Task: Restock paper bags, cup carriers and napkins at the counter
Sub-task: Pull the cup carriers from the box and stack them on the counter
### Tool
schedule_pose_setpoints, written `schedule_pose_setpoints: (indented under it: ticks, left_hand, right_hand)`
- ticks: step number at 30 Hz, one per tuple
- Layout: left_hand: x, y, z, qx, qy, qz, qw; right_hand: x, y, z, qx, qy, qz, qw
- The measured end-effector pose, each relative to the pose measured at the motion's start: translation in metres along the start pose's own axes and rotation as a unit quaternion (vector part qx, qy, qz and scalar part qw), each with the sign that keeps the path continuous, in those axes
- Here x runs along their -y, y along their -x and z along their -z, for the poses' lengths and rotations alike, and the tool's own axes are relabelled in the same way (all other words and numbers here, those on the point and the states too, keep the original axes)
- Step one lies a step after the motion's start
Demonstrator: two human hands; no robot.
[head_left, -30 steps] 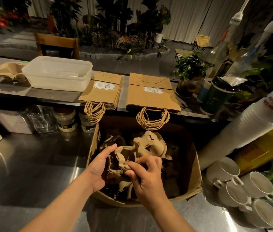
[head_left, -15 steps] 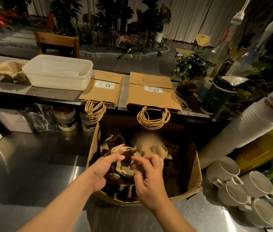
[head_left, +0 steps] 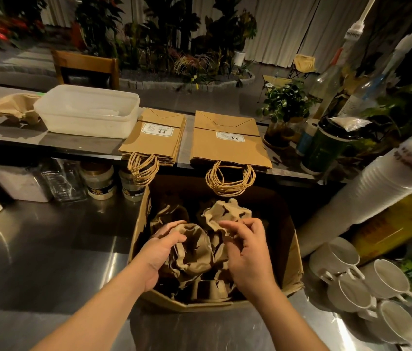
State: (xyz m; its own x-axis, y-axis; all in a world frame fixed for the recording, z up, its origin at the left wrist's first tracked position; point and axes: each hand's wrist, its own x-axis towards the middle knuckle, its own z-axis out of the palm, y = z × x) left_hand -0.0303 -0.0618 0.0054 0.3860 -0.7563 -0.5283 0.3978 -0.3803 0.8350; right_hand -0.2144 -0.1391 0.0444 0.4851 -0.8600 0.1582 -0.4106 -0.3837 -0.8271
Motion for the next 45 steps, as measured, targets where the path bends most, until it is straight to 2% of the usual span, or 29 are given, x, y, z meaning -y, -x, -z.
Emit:
schedule_pose_setpoints:
  ticks: [2, 6, 17, 24, 28, 34, 39, 45]
  left_hand:
    - [0.0, 0.0, 0.0, 0.012, -0.004, -0.005, 1.0]
    - [-0.002, 0.003, 0.001, 0.03, -0.013, -0.021, 0.999]
    - [-0.003, 0.014, -0.003, 0.065, -0.137, -0.075, 0.986]
    - [0.002, 0.013, -0.003, 0.115, -0.17, -0.047, 0.978]
    - [0.0, 0.017, -0.002, 0.14, -0.13, -0.019, 0.981]
    - [-0.003, 0.015, -0.002, 0.127, -0.074, -0.004, 0.989]
    - [0.0, 0.007, -0.002, 0.09, -0.034, 0.01, 0.995]
    - [0.009, -0.005, 0.01, 0.13, 0.041, 0.019, 0.99]
  right_hand:
    - [0.005, -0.004, 0.009, 0.059, 0.007, -0.005, 0.998]
    - [0.014, -0.012, 0.027, 0.165, 0.09, 0.023, 0.982]
    - [0.043, -0.04, 0.054, 0.39, 0.179, 0.002, 0.903]
    - [0.053, -0.056, 0.041, 0.466, 0.198, 0.013, 0.862]
    - [0.053, -0.061, 0.032, 0.457, 0.158, 0.014, 0.875]
    - [0.045, -0.06, 0.027, 0.379, 0.142, 0.04, 0.914]
    - [0.032, -0.055, 0.014, 0.277, 0.162, 0.081, 0.944]
    - [0.015, -0.05, 0.0, 0.285, 0.116, 0.052, 0.95]
